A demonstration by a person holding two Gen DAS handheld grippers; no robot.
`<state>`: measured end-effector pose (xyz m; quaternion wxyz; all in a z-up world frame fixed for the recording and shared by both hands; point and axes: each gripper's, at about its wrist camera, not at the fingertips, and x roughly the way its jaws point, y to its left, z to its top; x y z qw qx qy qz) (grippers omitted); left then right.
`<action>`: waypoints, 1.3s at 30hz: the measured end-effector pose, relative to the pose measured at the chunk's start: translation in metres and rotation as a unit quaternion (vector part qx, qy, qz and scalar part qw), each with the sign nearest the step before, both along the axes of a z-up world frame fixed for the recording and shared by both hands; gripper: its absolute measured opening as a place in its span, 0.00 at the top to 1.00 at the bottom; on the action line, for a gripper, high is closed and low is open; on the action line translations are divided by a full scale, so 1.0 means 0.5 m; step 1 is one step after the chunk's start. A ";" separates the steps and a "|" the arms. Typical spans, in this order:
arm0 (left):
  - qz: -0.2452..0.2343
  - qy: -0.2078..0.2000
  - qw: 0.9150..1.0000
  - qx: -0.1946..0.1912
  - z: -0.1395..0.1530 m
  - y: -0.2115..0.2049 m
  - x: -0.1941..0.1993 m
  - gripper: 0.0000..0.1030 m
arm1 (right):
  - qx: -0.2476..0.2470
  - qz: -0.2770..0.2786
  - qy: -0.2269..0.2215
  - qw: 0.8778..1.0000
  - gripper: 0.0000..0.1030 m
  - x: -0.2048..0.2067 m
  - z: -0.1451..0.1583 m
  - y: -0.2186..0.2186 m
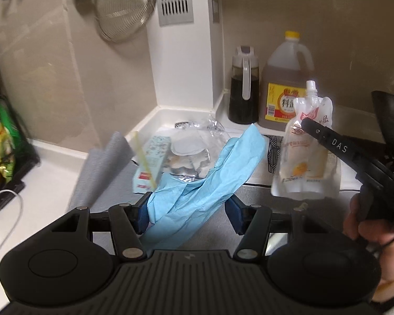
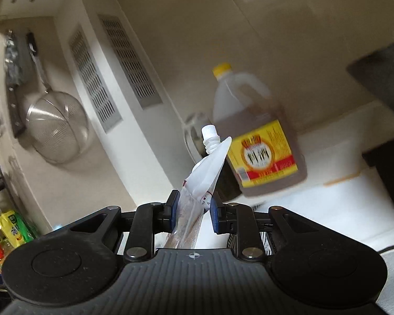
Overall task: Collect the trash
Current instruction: 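Carry the blue glove and white drink pouch down over the trash bin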
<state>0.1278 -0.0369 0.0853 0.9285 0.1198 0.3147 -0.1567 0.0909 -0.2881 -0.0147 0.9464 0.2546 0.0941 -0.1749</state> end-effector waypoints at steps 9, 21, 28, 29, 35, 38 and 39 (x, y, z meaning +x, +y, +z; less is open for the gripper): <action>-0.001 -0.040 0.999 -0.021 0.067 0.058 -0.134 0.38 | -0.028 0.033 -0.012 0.999 0.75 -0.116 0.094 0.046; 0.025 -0.073 0.996 -0.035 0.116 0.189 -0.323 0.38 | -0.069 0.116 -0.007 0.991 0.75 -0.309 0.189 0.164; 0.032 -0.063 0.997 -0.034 0.086 0.272 -0.475 0.38 | -0.083 0.165 0.020 0.983 0.75 -0.421 0.202 0.226; 0.033 -0.058 0.997 -0.034 0.077 0.285 -0.497 0.38 | -0.086 0.173 0.025 0.981 0.75 -0.435 0.200 0.235; 0.051 -0.017 0.998 -0.024 0.005 0.342 -0.605 0.38 | -0.082 0.219 0.076 0.969 0.75 -0.506 0.164 0.285; 0.058 0.015 0.998 -0.021 -0.045 0.357 -0.640 0.38 | -0.078 0.242 0.109 0.961 0.75 -0.530 0.132 0.312; 0.060 0.026 0.998 -0.020 -0.064 0.360 -0.649 0.38 | -0.075 0.247 0.121 0.959 0.75 -0.536 0.118 0.320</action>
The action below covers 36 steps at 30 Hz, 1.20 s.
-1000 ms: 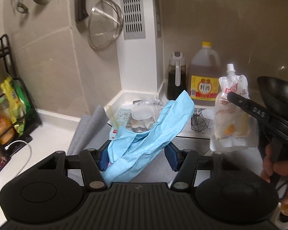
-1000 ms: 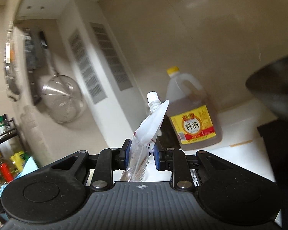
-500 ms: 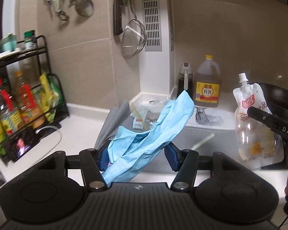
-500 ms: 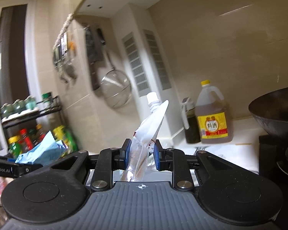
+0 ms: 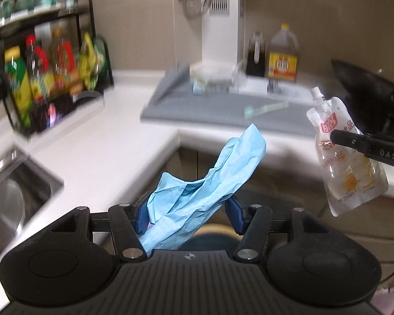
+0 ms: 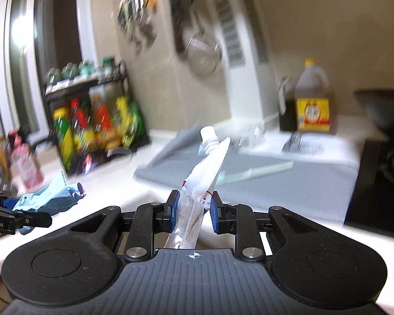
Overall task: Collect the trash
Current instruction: 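Carry the blue glove and white drink pouch down over the trash bin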
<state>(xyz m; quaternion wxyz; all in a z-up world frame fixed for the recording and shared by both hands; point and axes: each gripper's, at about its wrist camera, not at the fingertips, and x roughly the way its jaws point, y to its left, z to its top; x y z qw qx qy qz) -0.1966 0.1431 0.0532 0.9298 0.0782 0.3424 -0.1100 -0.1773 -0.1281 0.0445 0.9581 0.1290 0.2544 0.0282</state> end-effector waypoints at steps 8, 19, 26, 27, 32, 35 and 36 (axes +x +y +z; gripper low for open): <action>0.037 0.078 0.996 0.001 -0.142 0.020 -0.033 0.38 | -0.003 0.031 0.098 0.995 0.75 -0.024 -0.103 0.073; 0.066 0.120 0.991 -0.004 -0.215 0.038 -0.035 0.38 | -0.022 0.056 0.145 0.988 0.75 -0.010 -0.128 0.117; 0.073 0.138 0.988 -0.014 -0.229 0.043 -0.027 0.38 | -0.031 0.061 0.160 0.985 0.75 0.000 -0.142 0.126; 0.073 0.140 0.987 -0.014 -0.231 0.043 -0.026 0.38 | -0.031 0.061 0.162 0.985 0.75 0.001 -0.143 0.125; 0.073 0.147 0.986 -0.002 -0.239 0.035 -0.016 0.38 | -0.031 0.061 0.168 0.983 0.75 0.007 -0.151 0.126; 0.069 0.149 0.986 0.010 -0.243 0.025 -0.013 0.38 | -0.030 0.061 0.169 0.983 0.75 0.009 -0.154 0.126; 0.068 0.149 0.986 0.012 -0.245 0.023 -0.012 0.38 | -0.030 0.062 0.170 0.983 0.75 0.010 -0.155 0.126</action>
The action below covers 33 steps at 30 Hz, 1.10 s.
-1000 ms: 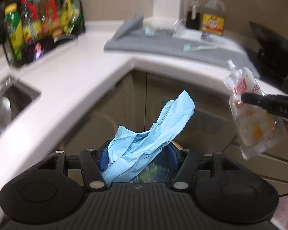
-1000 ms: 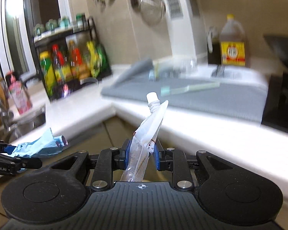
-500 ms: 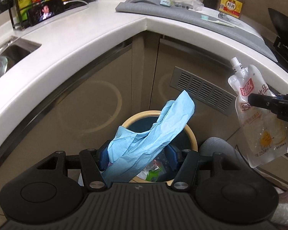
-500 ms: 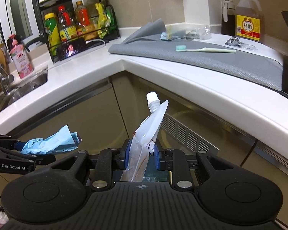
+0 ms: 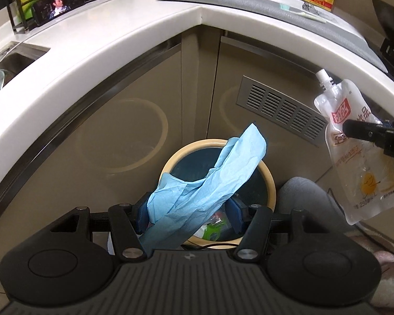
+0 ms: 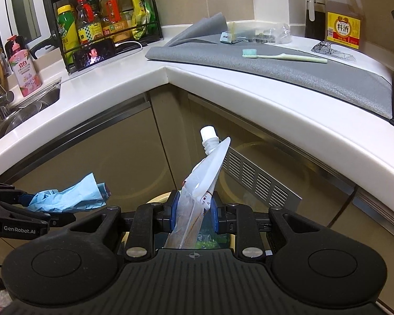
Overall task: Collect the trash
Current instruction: 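Carry the blue glove and white drink pouch down over the trash bin, then lower both tools into the bin and open them to drop glove and pouch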
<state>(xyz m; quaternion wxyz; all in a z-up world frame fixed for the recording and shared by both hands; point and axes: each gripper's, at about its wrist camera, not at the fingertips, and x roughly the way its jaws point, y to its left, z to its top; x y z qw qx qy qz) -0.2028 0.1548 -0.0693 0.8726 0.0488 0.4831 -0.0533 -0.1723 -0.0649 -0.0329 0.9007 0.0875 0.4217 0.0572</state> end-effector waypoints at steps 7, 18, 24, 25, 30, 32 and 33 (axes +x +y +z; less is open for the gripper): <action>-0.006 0.013 1.000 0.000 -0.018 -0.001 0.008 0.38 | -0.001 0.003 0.011 1.000 0.75 0.008 -0.012 0.002; -0.008 0.034 0.999 -0.001 -0.045 0.001 0.026 0.38 | -0.010 0.016 0.025 1.000 0.75 0.029 -0.029 0.022; -0.007 0.045 0.999 0.000 -0.066 0.000 0.041 0.38 | -0.013 0.022 0.034 0.999 0.75 0.046 -0.043 0.032; -0.006 0.048 0.999 -0.001 -0.071 0.000 0.044 0.38 | -0.013 0.023 0.035 0.999 0.75 0.050 -0.046 0.035; 0.002 0.064 0.998 -0.002 -0.096 0.003 0.068 0.38 | -0.013 0.030 0.047 0.998 0.75 0.079 -0.071 0.047; 0.005 0.071 0.997 -0.004 -0.106 0.004 0.079 0.38 | -0.013 0.034 0.052 0.998 0.75 0.090 -0.083 0.052; 0.007 0.075 0.997 -0.005 -0.111 0.005 0.087 0.38 | -0.012 0.035 0.055 0.998 0.75 0.096 -0.088 0.055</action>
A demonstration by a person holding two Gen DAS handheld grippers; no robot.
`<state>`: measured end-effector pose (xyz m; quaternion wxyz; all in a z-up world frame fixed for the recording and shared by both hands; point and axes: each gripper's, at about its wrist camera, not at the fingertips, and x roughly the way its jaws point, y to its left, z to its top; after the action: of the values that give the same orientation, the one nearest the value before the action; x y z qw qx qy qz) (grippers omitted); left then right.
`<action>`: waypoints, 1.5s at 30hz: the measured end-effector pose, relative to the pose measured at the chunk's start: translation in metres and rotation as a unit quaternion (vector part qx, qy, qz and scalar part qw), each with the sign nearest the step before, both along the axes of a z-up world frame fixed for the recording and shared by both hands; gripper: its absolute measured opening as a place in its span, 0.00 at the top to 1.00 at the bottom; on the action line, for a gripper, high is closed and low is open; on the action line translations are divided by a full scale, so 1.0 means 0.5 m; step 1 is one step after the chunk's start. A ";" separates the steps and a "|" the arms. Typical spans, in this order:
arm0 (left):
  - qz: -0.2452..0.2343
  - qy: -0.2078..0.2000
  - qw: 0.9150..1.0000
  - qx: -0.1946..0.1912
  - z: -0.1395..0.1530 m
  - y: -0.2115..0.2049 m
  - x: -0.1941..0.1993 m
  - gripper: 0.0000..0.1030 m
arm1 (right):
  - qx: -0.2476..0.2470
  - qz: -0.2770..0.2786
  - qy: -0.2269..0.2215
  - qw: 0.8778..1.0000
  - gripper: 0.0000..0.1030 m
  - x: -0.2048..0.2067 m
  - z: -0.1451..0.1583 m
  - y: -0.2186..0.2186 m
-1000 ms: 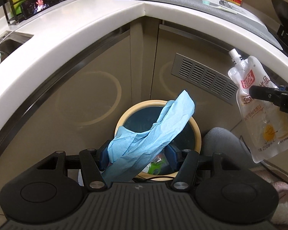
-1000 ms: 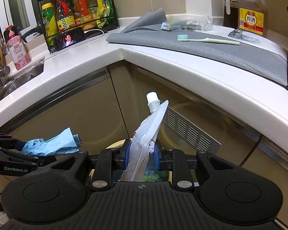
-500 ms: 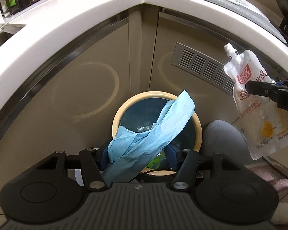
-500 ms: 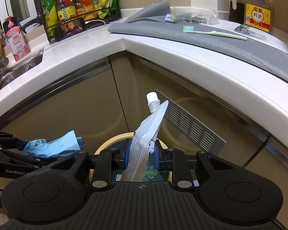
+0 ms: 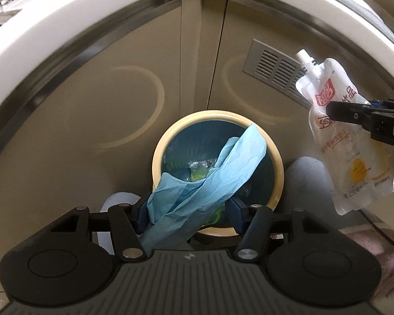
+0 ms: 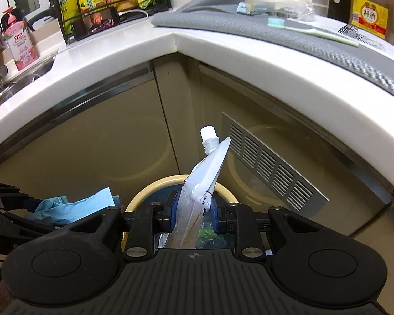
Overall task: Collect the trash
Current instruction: 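Lower both tools into the bin and open them to drop glove and pouch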
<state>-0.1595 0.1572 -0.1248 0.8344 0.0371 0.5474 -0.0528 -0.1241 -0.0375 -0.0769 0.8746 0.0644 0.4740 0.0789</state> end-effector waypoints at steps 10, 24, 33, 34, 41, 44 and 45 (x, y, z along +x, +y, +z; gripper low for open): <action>0.002 0.042 0.999 -0.008 -0.047 0.000 0.066 0.38 | -0.004 0.015 0.019 1.000 0.75 0.047 -0.054 0.022; 0.011 0.117 0.993 -0.013 -0.152 -0.001 0.188 0.37 | -0.033 0.048 0.065 0.996 0.75 0.115 -0.186 0.052; 0.007 0.165 0.986 0.012 -0.226 -0.027 0.242 0.37 | -0.058 0.067 0.097 0.991 0.75 0.149 -0.273 0.063; 0.007 0.168 0.986 0.015 -0.234 -0.030 0.241 0.37 | -0.059 0.068 0.101 0.991 0.75 0.150 -0.280 0.064; 0.003 0.182 0.983 0.031 -0.275 -0.045 0.267 0.35 | -0.066 0.072 0.122 0.988 0.75 0.179 -0.321 0.078; 0.001 0.195 0.980 0.033 -0.286 -0.049 0.277 0.23 | -0.066 0.073 0.131 0.987 0.74 0.183 -0.329 0.077; -0.002 0.203 0.979 0.032 -0.289 -0.050 0.282 0.08 | -0.064 0.074 0.134 0.986 0.73 0.185 -0.333 0.077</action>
<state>-0.0186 0.1320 -0.2692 0.7040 0.0528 0.7069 -0.0432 -0.0316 0.0011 -0.2434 0.7973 -0.0171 0.5945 0.1034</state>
